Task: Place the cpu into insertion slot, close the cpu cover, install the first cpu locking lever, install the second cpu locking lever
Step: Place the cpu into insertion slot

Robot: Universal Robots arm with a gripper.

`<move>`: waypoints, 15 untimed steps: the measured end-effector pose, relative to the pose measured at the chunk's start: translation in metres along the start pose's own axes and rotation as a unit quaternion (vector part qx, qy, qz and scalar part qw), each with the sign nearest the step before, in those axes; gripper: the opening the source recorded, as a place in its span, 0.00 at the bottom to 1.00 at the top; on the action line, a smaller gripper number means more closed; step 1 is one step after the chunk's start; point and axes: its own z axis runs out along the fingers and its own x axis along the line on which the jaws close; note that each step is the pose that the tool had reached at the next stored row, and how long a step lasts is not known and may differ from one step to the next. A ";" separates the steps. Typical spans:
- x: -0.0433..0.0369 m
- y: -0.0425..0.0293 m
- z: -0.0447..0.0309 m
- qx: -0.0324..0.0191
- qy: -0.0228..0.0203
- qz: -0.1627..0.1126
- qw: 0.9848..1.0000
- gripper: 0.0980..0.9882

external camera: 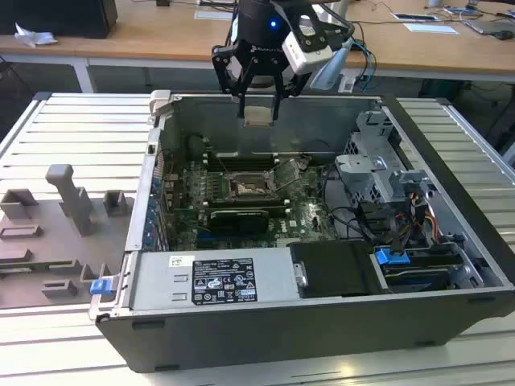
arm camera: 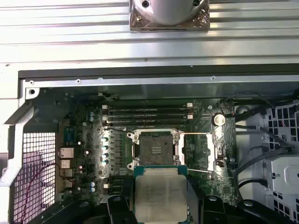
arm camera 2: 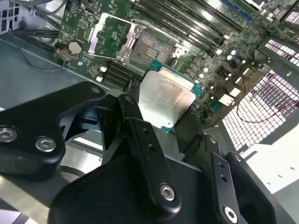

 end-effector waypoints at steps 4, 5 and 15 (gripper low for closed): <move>0.0000 0.0000 0.0000 0.000 0.000 0.001 1.000 0.50; 0.0000 0.0000 0.0000 0.000 0.000 0.002 1.000 0.50; 0.0000 0.0000 0.0000 0.000 -0.001 0.015 1.000 0.50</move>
